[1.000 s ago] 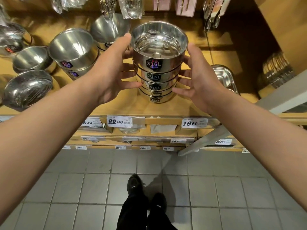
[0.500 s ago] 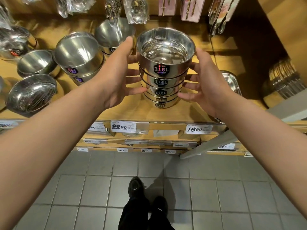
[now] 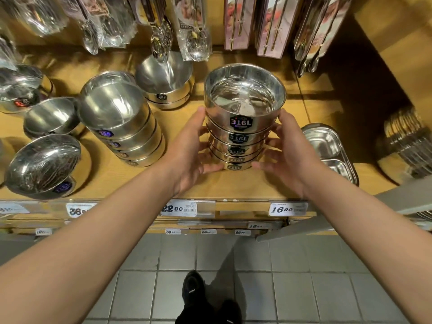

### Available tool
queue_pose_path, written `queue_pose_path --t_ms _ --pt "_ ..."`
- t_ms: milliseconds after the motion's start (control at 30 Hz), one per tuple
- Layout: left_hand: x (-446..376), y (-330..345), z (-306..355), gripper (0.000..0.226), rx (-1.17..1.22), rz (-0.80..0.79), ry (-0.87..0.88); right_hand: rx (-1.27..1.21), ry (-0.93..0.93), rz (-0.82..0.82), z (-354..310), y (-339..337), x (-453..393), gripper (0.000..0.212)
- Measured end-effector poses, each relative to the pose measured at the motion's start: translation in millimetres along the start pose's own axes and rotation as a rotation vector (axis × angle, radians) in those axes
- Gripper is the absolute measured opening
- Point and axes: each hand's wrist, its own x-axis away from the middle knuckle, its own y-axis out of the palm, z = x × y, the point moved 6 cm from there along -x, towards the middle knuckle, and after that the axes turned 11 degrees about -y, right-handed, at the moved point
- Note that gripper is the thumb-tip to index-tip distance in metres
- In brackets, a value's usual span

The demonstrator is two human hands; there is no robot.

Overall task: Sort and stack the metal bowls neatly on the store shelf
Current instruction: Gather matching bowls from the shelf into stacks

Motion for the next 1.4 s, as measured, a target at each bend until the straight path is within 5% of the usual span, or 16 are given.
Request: queue_pose_path --t_ms 433,600,767,1100,1400 --pt "-15 9 13 0.031 0.021 -0.051 -0.026 -0.038 -0.012 0.100 -1 -16 -13 0.051" --pt "-5 -20 -8 0.036 0.035 0.088 -0.081 -0.041 0.098 0.234 30 -24 14 0.042" --pt "34 -56 -25 0.013 -0.015 0.181 -0.016 0.081 0.178 0.100 49 6 57 0.025" --pt "148 -136 3 0.013 0.048 0.382 0.189 0.226 0.075 -0.119 -8 91 95 0.014" --pt "149 -205 32 0.008 0.106 0.340 0.229 0.177 0.001 -0.029 -24 154 19 0.007"
